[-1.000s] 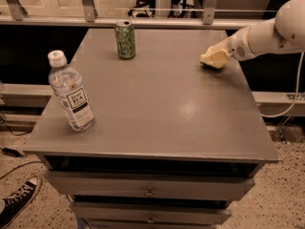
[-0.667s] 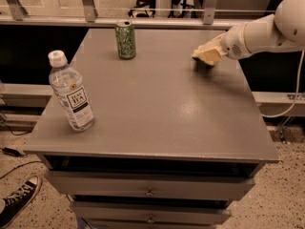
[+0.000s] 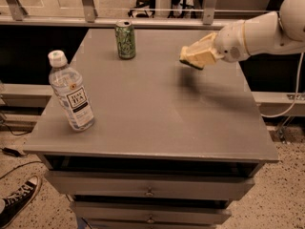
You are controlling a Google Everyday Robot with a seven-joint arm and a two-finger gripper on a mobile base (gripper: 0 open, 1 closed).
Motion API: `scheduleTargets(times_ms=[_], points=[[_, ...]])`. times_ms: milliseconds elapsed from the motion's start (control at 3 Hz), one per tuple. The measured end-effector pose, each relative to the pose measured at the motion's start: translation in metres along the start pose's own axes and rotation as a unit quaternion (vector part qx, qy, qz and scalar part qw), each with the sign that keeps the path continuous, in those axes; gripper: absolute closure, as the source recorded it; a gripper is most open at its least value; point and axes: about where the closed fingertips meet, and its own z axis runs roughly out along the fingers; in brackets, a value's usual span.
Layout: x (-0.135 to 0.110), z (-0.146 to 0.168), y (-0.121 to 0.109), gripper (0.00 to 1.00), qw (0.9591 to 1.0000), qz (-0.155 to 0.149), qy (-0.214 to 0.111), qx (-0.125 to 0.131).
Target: Move sponge near blue plastic bottle
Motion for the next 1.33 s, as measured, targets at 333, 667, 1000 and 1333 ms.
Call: scheduleTargets(times_ms=[333,667,1000,1333], points=[[-0.013,0.011,0.069,1.00,0.9970,-0.038,-0.014,-0.066],[-0.033,0.036,0.148,1.00,0.9852,-0.086,-0.035,-0.144],[-0.052,0.049,0.187,1.00,0.9746,-0.113,-0.059,-0.184],[-0.063,0.061,0.216,0.88,0.9658,-0.127,-0.073,-0.214]])
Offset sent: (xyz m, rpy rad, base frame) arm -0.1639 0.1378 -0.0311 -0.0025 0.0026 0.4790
